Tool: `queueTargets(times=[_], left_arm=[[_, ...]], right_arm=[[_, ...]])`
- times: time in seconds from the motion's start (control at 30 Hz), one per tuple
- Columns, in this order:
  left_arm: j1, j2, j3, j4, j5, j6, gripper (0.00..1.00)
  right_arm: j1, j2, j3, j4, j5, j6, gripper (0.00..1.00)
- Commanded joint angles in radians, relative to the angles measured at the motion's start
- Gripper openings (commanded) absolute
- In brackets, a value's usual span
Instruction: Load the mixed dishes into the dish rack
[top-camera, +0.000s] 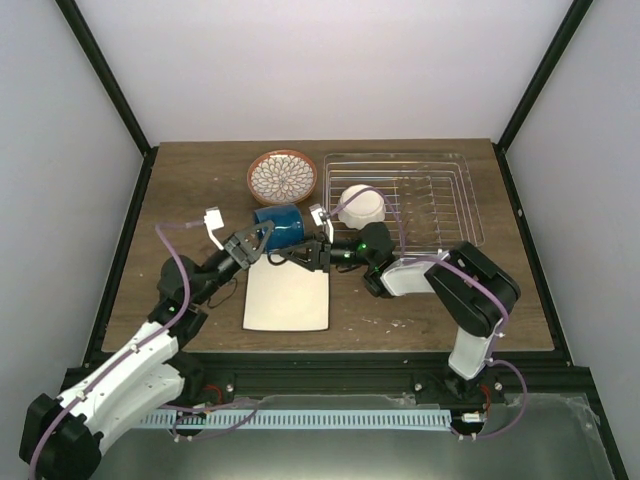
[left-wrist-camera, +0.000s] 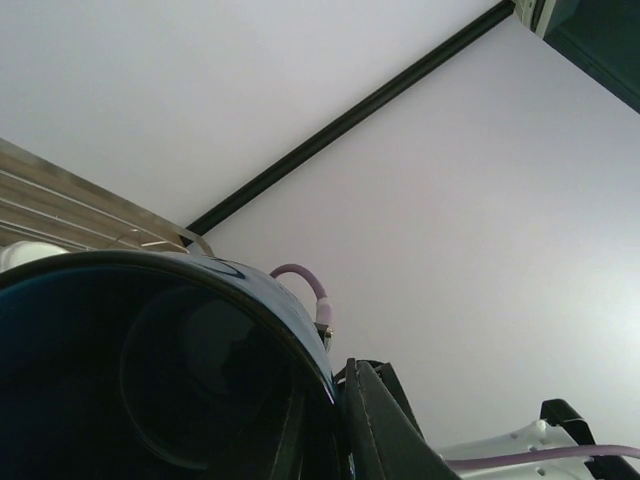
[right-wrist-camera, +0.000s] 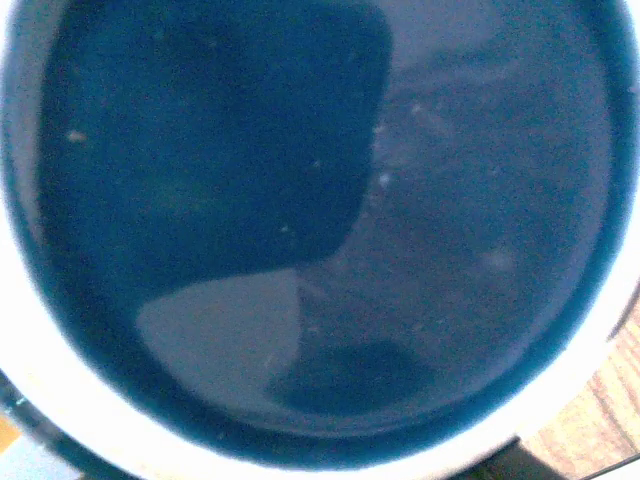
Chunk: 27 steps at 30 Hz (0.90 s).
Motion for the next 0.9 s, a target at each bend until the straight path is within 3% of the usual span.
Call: queueTargets(times=[0.0,0.2,0.27,0.43,0.53,0.73,0.87], left_arm=[[-0.021,-0.002,-0.013,0.107,-0.004,-0.001,0.0],[-0.024,-0.014,-0.015,0.081,-0.015,0.029,0.0],[-0.024,-0.017,-0.014,0.067,-0.017,0.042,0.06],[-0.024,-0.025,-0.034,0.053,-0.023,0.066,0.27],[-0.024,-0.032,-0.049,0.043,-0.028,0.079,0.41],[-0.024,-0.045,-0.054,-0.01,-0.03,0.114,0.62],[-0.023,-0.09,-0.049,-0.137,-0.109,0.161,0.97]], right_arm=[[0.016,-0.006,0.051,0.062,0.011,-0.011,0.36],[0.016,-0.024,0.05,0.036,0.021,-0.03,0.18],[0.016,-0.033,0.048,0.027,0.026,-0.036,0.1],[0.016,-0.064,0.044,-0.025,0.047,-0.07,0.01],[0.015,-0.084,0.043,-0.064,0.065,-0.094,0.01],[0.007,-0.111,0.038,-0.126,0.113,-0.12,0.01],[-0.022,-0.156,0.04,-0.259,0.158,-0.162,0.01]])
